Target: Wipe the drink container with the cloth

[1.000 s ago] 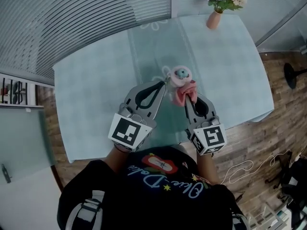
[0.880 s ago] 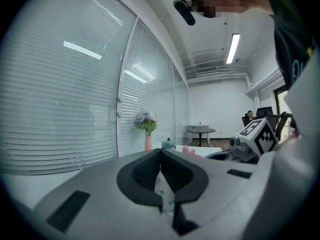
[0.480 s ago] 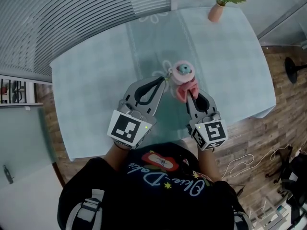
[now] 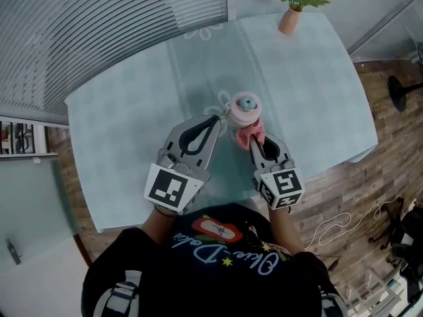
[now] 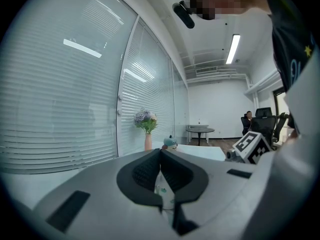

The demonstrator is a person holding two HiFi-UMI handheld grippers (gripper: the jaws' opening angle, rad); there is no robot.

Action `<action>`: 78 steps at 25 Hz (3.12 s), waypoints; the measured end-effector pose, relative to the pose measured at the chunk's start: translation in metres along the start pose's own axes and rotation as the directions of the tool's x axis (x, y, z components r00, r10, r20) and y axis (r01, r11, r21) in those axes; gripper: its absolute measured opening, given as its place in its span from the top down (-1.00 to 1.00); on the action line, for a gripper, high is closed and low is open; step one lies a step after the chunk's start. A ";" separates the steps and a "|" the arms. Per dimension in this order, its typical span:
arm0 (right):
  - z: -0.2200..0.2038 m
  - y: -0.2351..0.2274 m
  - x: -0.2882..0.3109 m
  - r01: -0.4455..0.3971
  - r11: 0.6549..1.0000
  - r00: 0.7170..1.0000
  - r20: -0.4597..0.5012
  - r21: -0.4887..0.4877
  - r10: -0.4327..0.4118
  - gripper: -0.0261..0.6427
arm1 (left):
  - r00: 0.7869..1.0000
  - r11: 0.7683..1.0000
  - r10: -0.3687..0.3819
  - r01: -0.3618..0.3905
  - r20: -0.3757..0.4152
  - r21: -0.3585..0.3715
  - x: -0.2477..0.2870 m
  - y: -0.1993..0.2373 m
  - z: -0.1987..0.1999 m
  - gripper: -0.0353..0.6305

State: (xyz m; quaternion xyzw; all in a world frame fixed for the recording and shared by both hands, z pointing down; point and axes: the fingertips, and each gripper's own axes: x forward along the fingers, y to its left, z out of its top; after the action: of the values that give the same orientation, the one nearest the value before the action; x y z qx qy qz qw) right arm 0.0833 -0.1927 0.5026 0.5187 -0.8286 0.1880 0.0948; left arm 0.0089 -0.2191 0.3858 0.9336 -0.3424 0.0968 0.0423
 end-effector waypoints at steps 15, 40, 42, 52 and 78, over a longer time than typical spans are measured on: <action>-0.031 -0.011 0.014 0.001 0.999 0.987 -0.158 -0.035 -0.007 0.84 | 1.000 1.000 0.011 -0.011 0.000 0.007 -0.003 0.000 0.003 0.88; -0.035 -0.015 -0.013 -0.026 0.994 0.974 -0.227 -0.104 0.002 0.84 | 0.998 0.999 0.039 -0.038 0.039 -0.027 -0.019 -0.006 0.012 0.88; -0.025 -0.018 -0.022 -0.019 0.995 0.982 -0.188 -0.100 0.000 0.84 | 0.998 0.999 0.035 -0.034 0.043 -0.024 -0.020 -0.008 0.013 0.88; 0.045 -0.029 -0.053 -0.022 0.992 1.000 -0.011 -0.121 0.021 0.84 | 0.998 1.000 0.023 -0.022 0.058 -0.016 -0.025 -0.022 0.017 0.88; 0.057 -0.026 -0.012 -0.104 0.964 0.993 -0.077 -0.245 0.088 0.84 | 0.989 0.992 0.129 -0.129 0.069 -0.014 -0.040 -0.006 0.024 0.88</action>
State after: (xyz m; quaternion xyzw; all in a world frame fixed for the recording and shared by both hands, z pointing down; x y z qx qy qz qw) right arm 0.1144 -0.2159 0.4520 0.4556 -0.8662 0.1038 0.1769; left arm -0.0133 -0.1931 0.3542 0.9121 -0.4038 0.0649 0.0284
